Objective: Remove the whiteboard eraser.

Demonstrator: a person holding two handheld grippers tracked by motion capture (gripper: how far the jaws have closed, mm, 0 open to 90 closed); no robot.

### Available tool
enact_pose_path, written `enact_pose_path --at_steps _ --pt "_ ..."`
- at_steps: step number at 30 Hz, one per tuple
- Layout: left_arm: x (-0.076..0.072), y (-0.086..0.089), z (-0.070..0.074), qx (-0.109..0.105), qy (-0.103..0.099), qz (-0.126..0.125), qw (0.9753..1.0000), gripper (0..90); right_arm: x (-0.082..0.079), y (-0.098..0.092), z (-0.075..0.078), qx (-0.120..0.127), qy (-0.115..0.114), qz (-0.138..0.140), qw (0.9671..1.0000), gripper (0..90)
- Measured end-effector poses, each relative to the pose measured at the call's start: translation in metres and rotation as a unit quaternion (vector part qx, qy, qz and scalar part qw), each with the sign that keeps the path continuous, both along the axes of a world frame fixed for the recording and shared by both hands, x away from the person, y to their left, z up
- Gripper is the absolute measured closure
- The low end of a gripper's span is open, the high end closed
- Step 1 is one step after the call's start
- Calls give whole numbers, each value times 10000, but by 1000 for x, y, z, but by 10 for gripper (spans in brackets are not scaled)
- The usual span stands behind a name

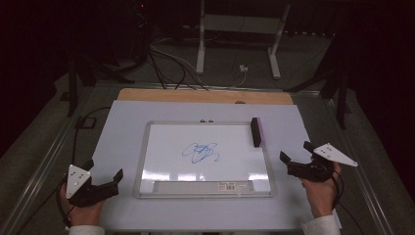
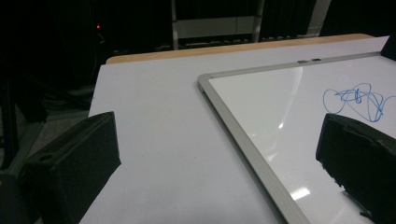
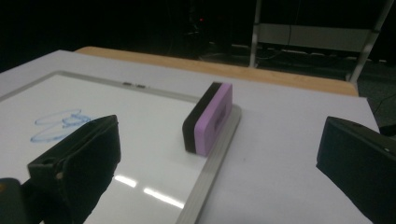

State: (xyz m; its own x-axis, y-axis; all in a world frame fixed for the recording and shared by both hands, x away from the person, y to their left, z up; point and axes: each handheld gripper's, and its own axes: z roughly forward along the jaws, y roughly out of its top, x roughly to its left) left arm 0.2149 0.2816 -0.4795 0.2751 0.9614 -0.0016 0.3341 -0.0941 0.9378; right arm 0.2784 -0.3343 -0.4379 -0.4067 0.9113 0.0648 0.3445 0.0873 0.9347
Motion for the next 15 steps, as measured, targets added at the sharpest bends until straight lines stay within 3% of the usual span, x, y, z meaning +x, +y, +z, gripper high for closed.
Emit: enact_pose_path --at_steps 15 --pt "0 2 -2 38 -3 95 9999 4 47 14 12 -92 100 48 9999 1"
